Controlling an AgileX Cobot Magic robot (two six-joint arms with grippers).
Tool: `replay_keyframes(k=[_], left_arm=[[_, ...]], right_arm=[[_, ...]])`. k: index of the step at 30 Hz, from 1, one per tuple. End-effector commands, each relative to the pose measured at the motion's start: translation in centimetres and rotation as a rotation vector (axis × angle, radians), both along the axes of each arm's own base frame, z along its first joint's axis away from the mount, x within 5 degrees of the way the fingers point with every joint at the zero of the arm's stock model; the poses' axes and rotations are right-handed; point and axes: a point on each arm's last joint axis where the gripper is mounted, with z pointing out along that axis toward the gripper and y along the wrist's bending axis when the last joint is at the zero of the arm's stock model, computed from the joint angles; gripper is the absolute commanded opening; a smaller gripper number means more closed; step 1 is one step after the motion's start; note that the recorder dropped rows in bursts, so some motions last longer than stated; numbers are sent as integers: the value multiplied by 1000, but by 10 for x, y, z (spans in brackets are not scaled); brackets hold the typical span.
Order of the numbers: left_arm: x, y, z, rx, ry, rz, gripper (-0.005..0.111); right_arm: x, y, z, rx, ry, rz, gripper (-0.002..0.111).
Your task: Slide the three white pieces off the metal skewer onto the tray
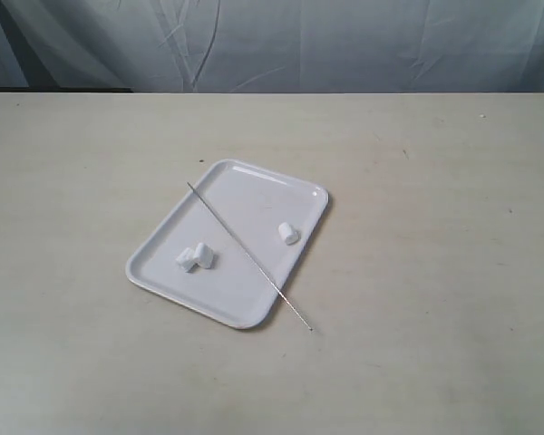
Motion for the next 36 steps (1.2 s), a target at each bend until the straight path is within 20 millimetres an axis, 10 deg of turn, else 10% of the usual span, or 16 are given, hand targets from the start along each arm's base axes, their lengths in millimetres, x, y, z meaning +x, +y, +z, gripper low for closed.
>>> replay_keyframes(k=[1, 15, 36], left_arm=[[2, -1, -6, -29, -13, 30, 0], [14, 5, -48, -97, 17, 210, 0], [13, 6, -67, -99, 139, 232, 0]], right_arm=[[2, -5, -7, -2, 11, -77, 39], [12, -5, -90, 82, 60, -103, 39], [9, -12, -97, 30, 128, -224, 39]])
